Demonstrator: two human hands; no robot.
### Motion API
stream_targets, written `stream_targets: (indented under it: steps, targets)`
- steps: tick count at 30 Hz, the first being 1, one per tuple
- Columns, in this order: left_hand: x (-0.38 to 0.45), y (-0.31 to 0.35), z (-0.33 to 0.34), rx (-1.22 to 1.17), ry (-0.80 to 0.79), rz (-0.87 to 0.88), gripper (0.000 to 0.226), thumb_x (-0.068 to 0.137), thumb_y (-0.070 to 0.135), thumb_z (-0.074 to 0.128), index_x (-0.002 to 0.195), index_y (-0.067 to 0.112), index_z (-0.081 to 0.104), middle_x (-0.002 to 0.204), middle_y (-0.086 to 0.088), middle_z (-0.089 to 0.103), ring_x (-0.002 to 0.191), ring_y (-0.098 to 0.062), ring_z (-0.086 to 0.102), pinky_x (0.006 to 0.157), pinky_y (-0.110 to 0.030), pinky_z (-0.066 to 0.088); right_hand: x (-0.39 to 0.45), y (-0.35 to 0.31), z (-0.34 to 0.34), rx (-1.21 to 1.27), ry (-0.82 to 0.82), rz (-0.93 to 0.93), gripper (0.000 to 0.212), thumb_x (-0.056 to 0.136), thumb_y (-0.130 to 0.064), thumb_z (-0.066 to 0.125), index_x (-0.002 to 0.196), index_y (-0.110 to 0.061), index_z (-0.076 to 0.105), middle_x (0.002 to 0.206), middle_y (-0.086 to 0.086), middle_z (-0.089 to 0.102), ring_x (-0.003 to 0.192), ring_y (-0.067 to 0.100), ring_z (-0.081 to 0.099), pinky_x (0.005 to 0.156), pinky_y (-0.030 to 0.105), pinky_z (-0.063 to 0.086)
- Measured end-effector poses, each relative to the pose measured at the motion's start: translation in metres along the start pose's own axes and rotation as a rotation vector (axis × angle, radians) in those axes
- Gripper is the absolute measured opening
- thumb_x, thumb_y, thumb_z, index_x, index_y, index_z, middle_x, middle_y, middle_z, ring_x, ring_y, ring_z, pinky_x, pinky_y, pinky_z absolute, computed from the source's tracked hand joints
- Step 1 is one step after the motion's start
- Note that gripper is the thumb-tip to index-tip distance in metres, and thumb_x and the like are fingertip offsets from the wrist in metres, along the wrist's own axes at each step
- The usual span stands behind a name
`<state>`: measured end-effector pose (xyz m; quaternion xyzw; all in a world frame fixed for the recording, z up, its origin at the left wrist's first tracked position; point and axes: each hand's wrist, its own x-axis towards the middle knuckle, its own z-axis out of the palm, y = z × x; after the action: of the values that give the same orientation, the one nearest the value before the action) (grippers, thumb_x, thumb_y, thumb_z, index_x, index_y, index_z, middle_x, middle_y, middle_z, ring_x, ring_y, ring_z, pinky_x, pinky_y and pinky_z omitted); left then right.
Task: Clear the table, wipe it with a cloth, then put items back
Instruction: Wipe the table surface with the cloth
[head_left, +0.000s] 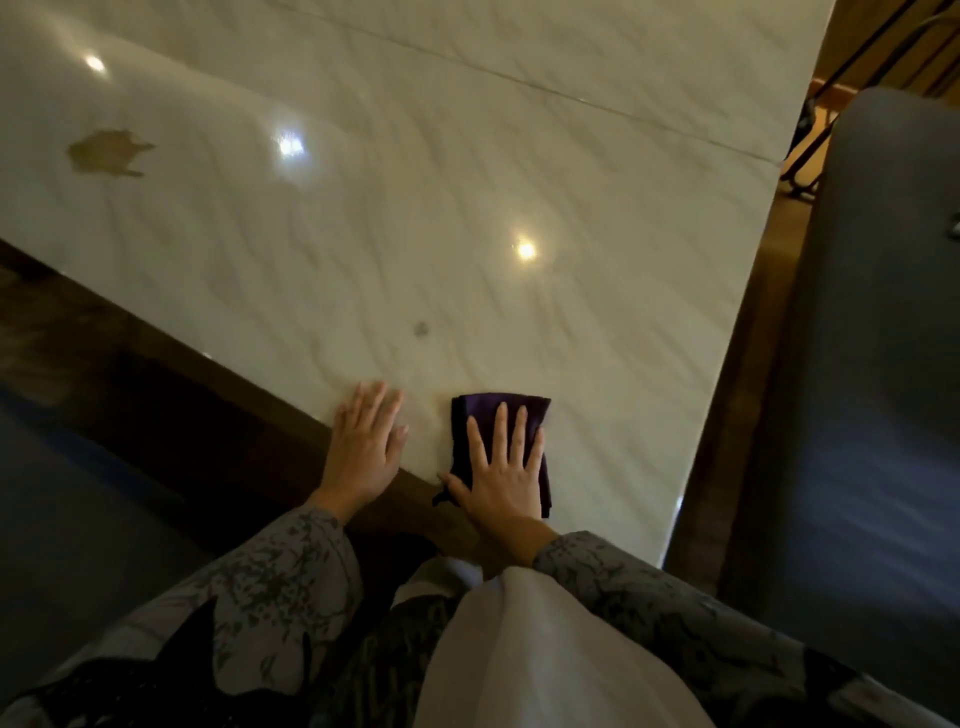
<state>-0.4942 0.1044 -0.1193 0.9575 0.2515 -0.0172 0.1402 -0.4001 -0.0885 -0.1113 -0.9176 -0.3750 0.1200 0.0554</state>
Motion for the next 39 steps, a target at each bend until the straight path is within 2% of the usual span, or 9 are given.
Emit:
stream_targets:
  steps: [5, 9, 13, 20, 25, 29, 33, 36, 39]
  targets:
    - [0.036, -0.060, -0.027, 0.003, -0.054, 0.086, 0.062, 0.097, 0.055, 0.017, 0.151, 0.027, 0.030, 0.162, -0.002, 0.014, 0.150, -0.022, -0.001, 0.118, -0.053, 0.002, 0.056, -0.053, 0.001, -0.020, 0.006, -0.091, 0.067, 0.093, -0.062, 0.025, 0.149, -0.026, 0.034, 0.156, 0.015, 0.030, 0.144, 0.039, 0.025, 0.111, 0.061, 0.028]
    - [0.047, -0.077, -0.031, 0.016, -0.042, 0.091, 0.057, 0.099, 0.053, 0.024, 0.151, 0.030, 0.029, 0.162, 0.000, 0.014, 0.151, -0.021, 0.000, 0.115, -0.059, -0.002, 0.071, -0.063, -0.002, -0.043, 0.000, -0.136, 0.064, 0.091, -0.056, 0.027, 0.148, -0.030, 0.037, 0.157, 0.009, 0.031, 0.145, 0.034, 0.025, 0.116, 0.056, 0.021]
    - [0.053, -0.073, -0.026, 0.033, 0.047, 0.070, 0.056, 0.096, 0.046, 0.031, 0.145, 0.024, 0.043, 0.156, -0.005, 0.032, 0.147, -0.029, 0.020, 0.112, -0.065, -0.001, 0.067, -0.033, -0.009, 0.014, 0.004, -0.111, 0.060, 0.091, -0.047, 0.034, 0.148, -0.028, 0.038, 0.157, 0.002, 0.031, 0.146, 0.025, 0.023, 0.118, 0.048, 0.012]
    - [0.056, -0.072, -0.023, 0.032, 0.098, 0.058, 0.058, 0.095, 0.043, 0.034, 0.146, 0.018, 0.042, 0.155, -0.009, 0.035, 0.144, -0.032, 0.025, 0.113, -0.060, 0.015, 0.062, 0.062, -0.027, 0.126, 0.152, 0.446, 0.057, 0.097, -0.045, 0.032, 0.151, -0.027, 0.030, 0.161, 0.002, 0.018, 0.150, 0.023, 0.009, 0.121, 0.045, 0.005]
    - [0.057, -0.074, -0.024, 0.004, 0.038, 0.028, 0.060, 0.095, 0.047, 0.028, 0.149, 0.021, 0.036, 0.158, -0.007, 0.028, 0.147, -0.030, 0.019, 0.114, -0.059, 0.013, 0.068, 0.035, -0.032, 0.202, 0.159, 0.735, 0.060, 0.101, -0.043, 0.033, 0.156, -0.025, 0.014, 0.164, 0.005, 0.001, 0.150, 0.026, -0.007, 0.120, 0.048, -0.001]
    - [0.059, -0.062, -0.026, -0.051, -0.011, -0.071, 0.063, 0.093, 0.047, 0.023, 0.151, 0.023, 0.032, 0.161, -0.004, 0.019, 0.150, -0.026, 0.007, 0.116, -0.057, 0.005, 0.065, -0.014, -0.022, 0.208, 0.068, 0.480, 0.061, 0.100, -0.046, 0.034, 0.155, -0.028, 0.015, 0.163, 0.009, 0.001, 0.150, 0.032, -0.004, 0.119, 0.051, 0.001]
    - [0.062, -0.039, -0.027, -0.100, -0.029, -0.216, 0.059, 0.094, 0.033, 0.034, 0.152, 0.020, 0.031, 0.162, -0.006, 0.016, 0.150, -0.028, 0.005, 0.116, -0.057, 0.006, 0.048, -0.021, -0.010, 0.034, -0.049, -0.114, 0.063, 0.089, -0.049, 0.034, 0.148, -0.026, 0.037, 0.156, 0.009, 0.032, 0.144, 0.034, 0.025, 0.110, 0.059, 0.031]
    - [0.063, -0.025, -0.026, -0.098, -0.055, -0.298, 0.059, 0.098, 0.024, 0.045, 0.153, 0.018, 0.025, 0.163, -0.007, 0.011, 0.150, -0.029, 0.005, 0.116, -0.055, 0.007, 0.040, 0.020, -0.014, -0.033, -0.106, -0.366, 0.063, 0.092, -0.045, 0.033, 0.152, -0.027, 0.025, 0.160, 0.001, 0.020, 0.148, 0.026, 0.013, 0.121, 0.048, 0.013]
    - [0.062, -0.017, -0.025, -0.103, -0.036, -0.329, 0.059, 0.097, 0.021, 0.049, 0.152, 0.015, 0.028, 0.162, -0.009, 0.013, 0.149, -0.032, 0.007, 0.116, -0.056, 0.010, 0.038, 0.068, -0.025, 0.002, -0.019, -0.235, 0.061, 0.093, -0.041, 0.036, 0.152, -0.027, 0.027, 0.160, -0.002, 0.018, 0.149, 0.023, 0.012, 0.119, 0.038, 0.002]
